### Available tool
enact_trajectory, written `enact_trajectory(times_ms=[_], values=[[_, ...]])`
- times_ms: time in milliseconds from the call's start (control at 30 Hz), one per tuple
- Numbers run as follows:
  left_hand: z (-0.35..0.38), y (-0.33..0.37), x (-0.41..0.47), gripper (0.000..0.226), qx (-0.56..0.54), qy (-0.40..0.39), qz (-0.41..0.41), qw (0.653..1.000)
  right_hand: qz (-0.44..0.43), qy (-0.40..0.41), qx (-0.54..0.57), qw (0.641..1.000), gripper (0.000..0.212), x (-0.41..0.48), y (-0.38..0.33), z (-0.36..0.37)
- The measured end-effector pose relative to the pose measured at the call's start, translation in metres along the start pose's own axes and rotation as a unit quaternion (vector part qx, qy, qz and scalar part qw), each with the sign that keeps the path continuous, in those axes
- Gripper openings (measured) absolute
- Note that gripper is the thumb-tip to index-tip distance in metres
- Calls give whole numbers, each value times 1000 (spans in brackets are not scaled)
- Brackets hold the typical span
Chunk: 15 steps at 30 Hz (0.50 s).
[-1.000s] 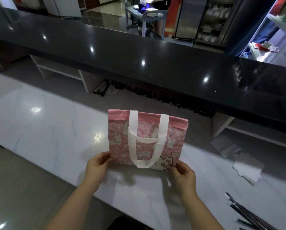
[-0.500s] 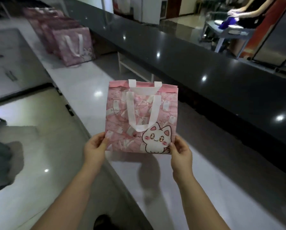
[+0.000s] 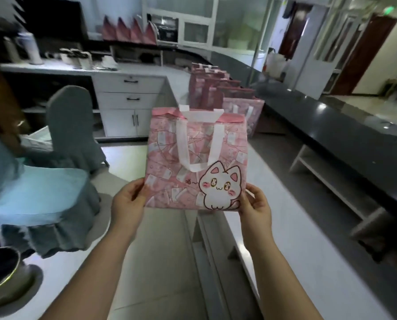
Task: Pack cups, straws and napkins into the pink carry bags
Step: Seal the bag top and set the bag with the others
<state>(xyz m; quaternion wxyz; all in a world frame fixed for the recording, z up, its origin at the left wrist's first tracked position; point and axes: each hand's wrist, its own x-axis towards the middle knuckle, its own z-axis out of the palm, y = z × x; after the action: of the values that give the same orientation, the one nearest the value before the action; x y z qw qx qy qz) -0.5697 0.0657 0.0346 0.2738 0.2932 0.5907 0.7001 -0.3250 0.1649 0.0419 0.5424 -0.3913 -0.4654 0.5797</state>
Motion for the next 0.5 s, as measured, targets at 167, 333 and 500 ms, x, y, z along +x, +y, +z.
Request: enact_trajectory(times_ms=[167, 333, 500], values=[[-52, 13, 108, 16, -5, 52, 26, 998, -15, -51, 31, 998, 16, 70, 21, 114], [-70, 1, 183, 20, -7, 76, 14, 997, 5, -51, 31, 998, 16, 134, 47, 184], [-69, -25, 265, 22, 10, 102, 1, 995, 23, -73, 30, 997, 17, 214, 79, 230]])
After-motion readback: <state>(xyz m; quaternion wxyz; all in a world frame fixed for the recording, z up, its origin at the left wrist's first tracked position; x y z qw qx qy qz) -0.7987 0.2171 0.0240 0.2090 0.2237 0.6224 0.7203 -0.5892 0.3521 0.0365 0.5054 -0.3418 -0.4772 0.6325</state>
